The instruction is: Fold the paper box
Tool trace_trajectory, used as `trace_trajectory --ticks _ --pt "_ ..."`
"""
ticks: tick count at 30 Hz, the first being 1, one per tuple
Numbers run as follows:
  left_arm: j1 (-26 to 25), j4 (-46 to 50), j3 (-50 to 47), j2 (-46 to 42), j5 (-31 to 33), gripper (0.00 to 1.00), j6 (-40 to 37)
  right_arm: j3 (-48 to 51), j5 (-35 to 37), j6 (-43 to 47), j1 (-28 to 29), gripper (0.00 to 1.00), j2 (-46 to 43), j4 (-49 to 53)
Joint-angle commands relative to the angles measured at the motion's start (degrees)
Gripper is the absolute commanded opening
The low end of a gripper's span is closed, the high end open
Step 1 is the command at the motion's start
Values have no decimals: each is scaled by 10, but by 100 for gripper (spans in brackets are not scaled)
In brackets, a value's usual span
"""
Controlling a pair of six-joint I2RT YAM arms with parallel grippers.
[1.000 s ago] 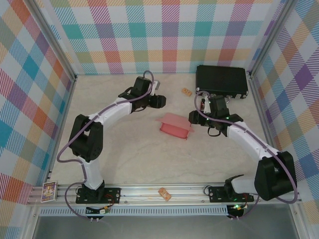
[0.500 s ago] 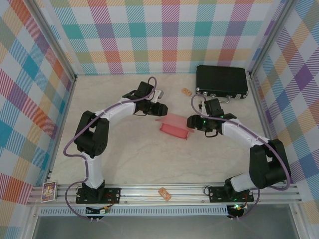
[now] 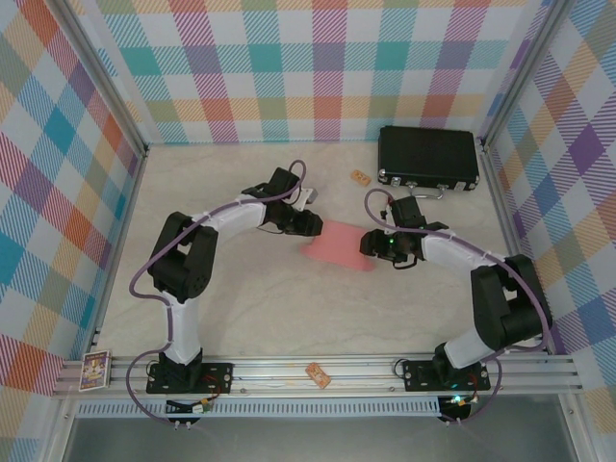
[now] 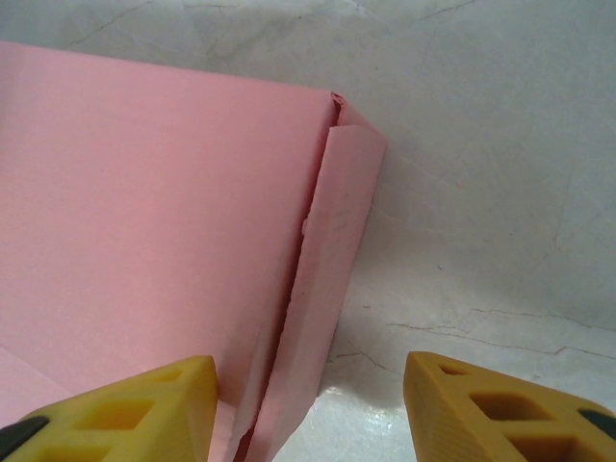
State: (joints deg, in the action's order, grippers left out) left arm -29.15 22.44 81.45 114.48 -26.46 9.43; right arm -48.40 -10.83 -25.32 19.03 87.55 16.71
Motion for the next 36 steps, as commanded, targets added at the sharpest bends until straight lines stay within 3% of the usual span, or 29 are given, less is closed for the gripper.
trace_trajectory --ticks 1,14,21,36 --pt "-6 12 -17 11 -15 37 5 5 -2 -9 -2 52 15 -7" --pt "-20 -7 -65 -13 15 27 65 -21 -25 8 0 29 70 -4" --pt "-33 -27 -108 -54 66 27 145 -72 -43 49 2 30 115 22" --pt "-60 -151 -247 -153 76 30 266 -247 -104 167 16 35 237 95"
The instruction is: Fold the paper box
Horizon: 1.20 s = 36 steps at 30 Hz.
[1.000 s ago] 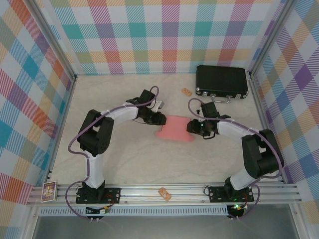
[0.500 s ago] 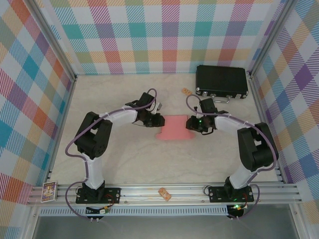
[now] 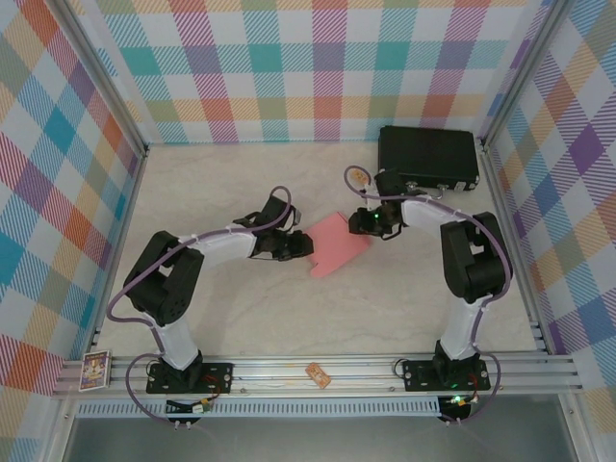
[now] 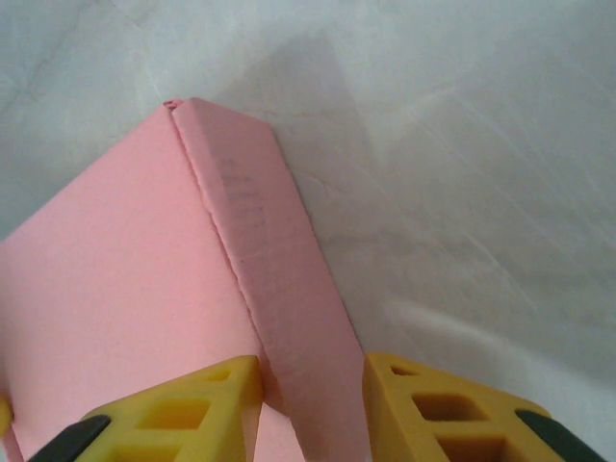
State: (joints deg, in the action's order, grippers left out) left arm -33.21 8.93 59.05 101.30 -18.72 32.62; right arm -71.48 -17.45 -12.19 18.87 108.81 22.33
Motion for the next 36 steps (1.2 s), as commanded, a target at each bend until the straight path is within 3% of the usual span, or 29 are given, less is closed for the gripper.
trace_trajectory --ticks 1,5,8,18,22,26,30,36 --pt "-23 -18 -32 -31 5 30 39 -25 -43 41 22 35 30 42" --pt "-30 -43 -64 -60 1 33 53 -59 -37 53 39 39 51 55" --pt "-30 -42 -76 -85 7 38 54 -74 4 37 39 47 49 49" --pt "-16 132 1 -154 112 58 -44 -104 111 -43 16 56 -19 66" --pt "15 145 26 -153 131 61 -105 -53 87 -60 5 57 -77 43" --pt "43 130 59 -122 98 61 -171 19 70 -94 2 59 -144 31" --pt "64 108 87 -78 72 60 -221 147 19 -175 2 59 -230 -61" --pt "103 42 114 1 -28 58 -235 309 -33 -289 3 60 -303 -224"
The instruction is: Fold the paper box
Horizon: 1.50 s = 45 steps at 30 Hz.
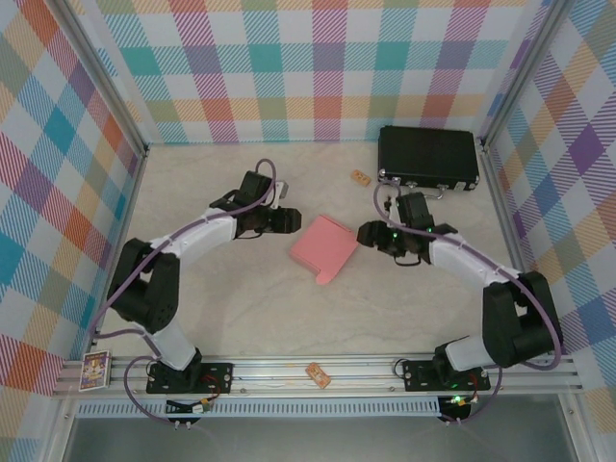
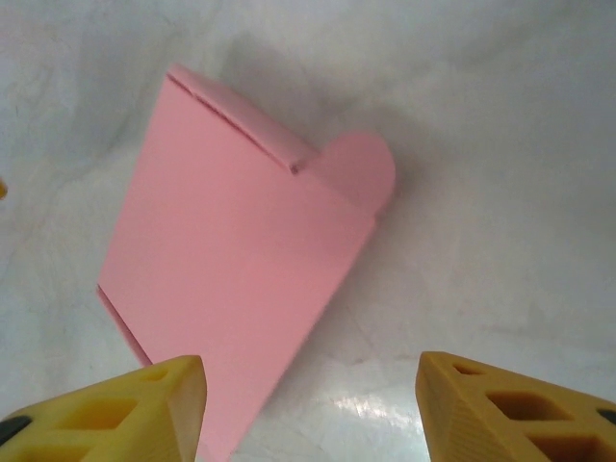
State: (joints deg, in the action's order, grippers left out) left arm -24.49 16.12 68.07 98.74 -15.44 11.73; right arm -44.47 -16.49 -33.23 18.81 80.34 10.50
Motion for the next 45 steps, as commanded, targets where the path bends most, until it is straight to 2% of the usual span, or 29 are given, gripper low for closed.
trace_trajectory --ticks 1,4,7,11,18,24,34,38,45 --pt "17 -28 32 38 -74 58 -29 62 -49 -100 5 61 -22 -137" --pt "17 -43 36 60 -96 58 -29 104 -62 -136 13 61 -15 -209" --pt "17 -57 37 80 -122 56 -24 116 -67 -151 29 61 15 -251" --pt "17 -71 35 100 -149 53 -18 134 -87 -184 48 61 61 -354" --pt "17 -72 35 123 -168 46 -12 122 -61 -203 71 62 115 -378" --pt "17 -70 38 139 -186 40 -7 113 -90 -216 75 59 159 -444" --pt "17 -68 23 131 -185 38 -9 94 -109 -222 83 54 192 -498" --pt "17 -75 14 132 -174 29 -2 89 -112 -217 87 51 185 -502" --pt "17 -87 4 128 -162 20 10 53 -100 -181 97 51 144 -408"
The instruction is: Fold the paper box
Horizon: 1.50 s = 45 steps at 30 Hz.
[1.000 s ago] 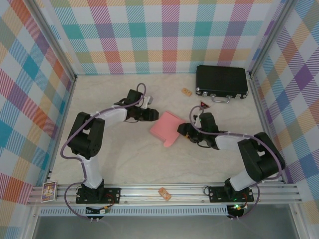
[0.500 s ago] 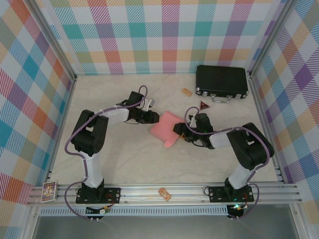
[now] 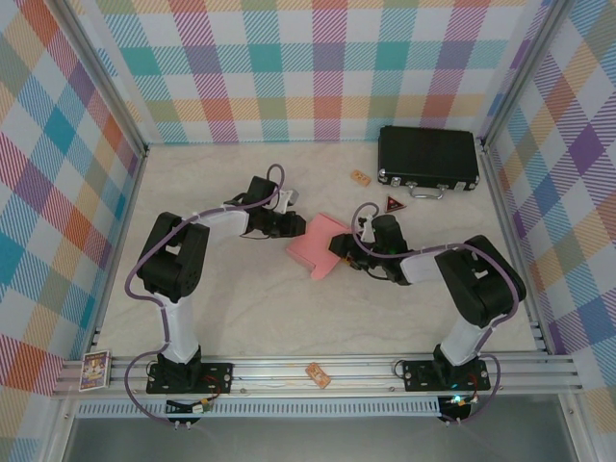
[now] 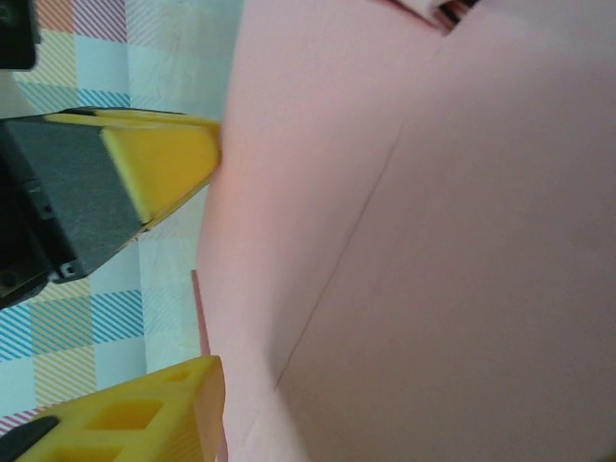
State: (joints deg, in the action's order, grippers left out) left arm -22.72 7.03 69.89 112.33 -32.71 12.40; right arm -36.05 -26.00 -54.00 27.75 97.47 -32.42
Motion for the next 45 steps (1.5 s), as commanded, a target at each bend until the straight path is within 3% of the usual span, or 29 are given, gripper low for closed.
trace_trajectory --ticks 1,21,31,45 --pt "0 3 -14 -8 12 19 4 -36 -4 29 7 51 -30 27" --pt "16 -44 -55 -9 -10 18 36 -192 -24 72 23 52 23 119" --pt "32 -56 -71 -39 36 24 60 -250 -23 112 24 53 20 193" --pt "37 -86 -90 -87 56 28 108 -255 60 137 22 54 6 274"
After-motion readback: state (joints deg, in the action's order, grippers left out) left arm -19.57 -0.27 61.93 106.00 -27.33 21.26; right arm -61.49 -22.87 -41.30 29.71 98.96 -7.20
